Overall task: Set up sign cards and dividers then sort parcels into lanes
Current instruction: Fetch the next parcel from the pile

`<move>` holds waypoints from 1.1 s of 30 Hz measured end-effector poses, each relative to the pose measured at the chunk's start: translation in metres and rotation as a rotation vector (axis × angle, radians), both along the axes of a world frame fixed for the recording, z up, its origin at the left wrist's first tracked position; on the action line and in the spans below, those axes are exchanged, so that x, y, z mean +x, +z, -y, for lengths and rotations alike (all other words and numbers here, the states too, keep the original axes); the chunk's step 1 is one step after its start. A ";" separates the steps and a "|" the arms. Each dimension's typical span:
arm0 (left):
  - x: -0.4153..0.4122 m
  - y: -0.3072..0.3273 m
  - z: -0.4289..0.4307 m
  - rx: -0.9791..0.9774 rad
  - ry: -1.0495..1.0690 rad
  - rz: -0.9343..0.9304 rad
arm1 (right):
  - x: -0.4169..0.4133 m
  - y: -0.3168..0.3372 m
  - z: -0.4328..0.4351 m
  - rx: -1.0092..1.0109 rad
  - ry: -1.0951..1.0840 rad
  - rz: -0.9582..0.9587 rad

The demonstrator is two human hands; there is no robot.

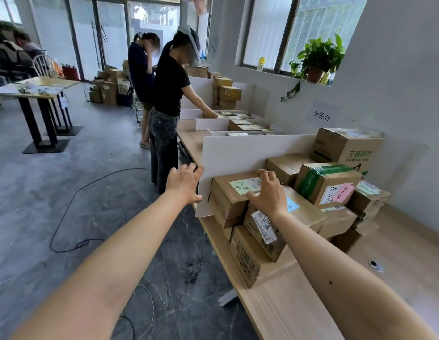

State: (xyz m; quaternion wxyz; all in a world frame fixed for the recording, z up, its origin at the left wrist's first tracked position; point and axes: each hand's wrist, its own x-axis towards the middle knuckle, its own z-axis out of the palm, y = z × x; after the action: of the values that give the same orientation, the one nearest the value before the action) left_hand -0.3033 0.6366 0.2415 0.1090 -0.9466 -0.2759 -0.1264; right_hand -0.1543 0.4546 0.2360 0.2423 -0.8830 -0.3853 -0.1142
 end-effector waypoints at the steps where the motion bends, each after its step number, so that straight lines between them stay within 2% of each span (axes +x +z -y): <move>1: 0.009 0.000 -0.003 -0.005 -0.011 -0.001 | 0.009 0.000 -0.004 0.003 -0.005 -0.006; 8: 0.073 0.003 -0.025 -0.127 -0.143 -0.012 | 0.077 0.005 -0.029 0.043 -0.070 -0.049; 17: 0.155 0.011 -0.031 -0.193 -0.259 0.004 | 0.145 0.011 -0.043 0.060 -0.125 -0.048; 28: 0.221 0.016 -0.007 -0.237 -0.368 0.006 | 0.188 0.023 0.002 0.101 -0.288 0.014; 33: 0.243 0.007 -0.011 -0.265 -0.387 -0.086 | 0.202 0.021 0.021 0.083 -0.350 0.052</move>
State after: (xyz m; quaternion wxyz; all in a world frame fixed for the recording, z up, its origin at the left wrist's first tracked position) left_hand -0.0603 0.6478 0.2481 -0.0307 -0.9924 -0.0985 -0.0673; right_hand 0.0482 0.4337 0.2570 0.2449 -0.9227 -0.2268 -0.1931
